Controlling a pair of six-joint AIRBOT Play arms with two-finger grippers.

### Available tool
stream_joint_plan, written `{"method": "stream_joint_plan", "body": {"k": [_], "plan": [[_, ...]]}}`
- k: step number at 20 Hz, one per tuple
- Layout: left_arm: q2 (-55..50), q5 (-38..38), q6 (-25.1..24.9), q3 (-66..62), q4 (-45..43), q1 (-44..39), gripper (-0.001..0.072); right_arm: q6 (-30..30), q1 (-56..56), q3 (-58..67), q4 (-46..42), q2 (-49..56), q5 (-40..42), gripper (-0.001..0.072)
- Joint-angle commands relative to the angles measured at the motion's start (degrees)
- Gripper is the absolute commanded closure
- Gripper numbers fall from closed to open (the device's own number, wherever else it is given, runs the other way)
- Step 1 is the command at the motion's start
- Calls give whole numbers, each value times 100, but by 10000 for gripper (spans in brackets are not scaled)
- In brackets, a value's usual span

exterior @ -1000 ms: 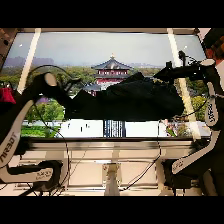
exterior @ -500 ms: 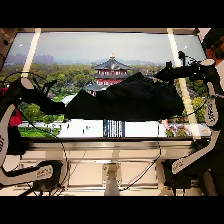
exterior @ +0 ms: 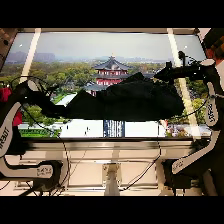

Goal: Fold the clothes and pants, and hang the long-sleeved shirts on hangers.

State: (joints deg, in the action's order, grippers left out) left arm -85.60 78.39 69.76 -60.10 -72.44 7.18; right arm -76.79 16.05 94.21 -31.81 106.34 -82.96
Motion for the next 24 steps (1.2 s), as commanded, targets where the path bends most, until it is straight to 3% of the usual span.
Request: {"method": "stream_joint_plan", "body": {"k": [1, 7, 8, 10, 13, 17, 20, 22, 24], "plan": [[-205, -409, -7, 2, 398, 0, 219, 0, -2, 7, 2, 0, -2, 683], [-538, -448, 358, 2, 422, -24, 238, 0, -2, 7, 4, -2, -4, 682], [-555, -446, 356, 2, 450, -37, 343, 0, -2, 7, 4, 0, -2, 683], [-540, -437, 350, -2, 629, -42, 671, 0, -2, 7, 2, -2, 9, 683], [-339, -256, 31, -2, 1423, -42, 684, 0, -2, 7, 2, 0, 35, 682], [984, -348, -463, -2, 3582, -42, 685, 0, -2, 7, 2, 0, 203, 683], [2334, -1447, -457, -2, 4612, -33, 684, 0, -2, 7, 2, 0, 407, 683], [3034, -2330, -111, -2, 4546, -33, 684, -2, -2, 7, 4, 0, 457, 683], [3456, -2852, -74, -2, 4551, -33, 684, 0, -2, 20, 7, -2, 531, 683]]}}
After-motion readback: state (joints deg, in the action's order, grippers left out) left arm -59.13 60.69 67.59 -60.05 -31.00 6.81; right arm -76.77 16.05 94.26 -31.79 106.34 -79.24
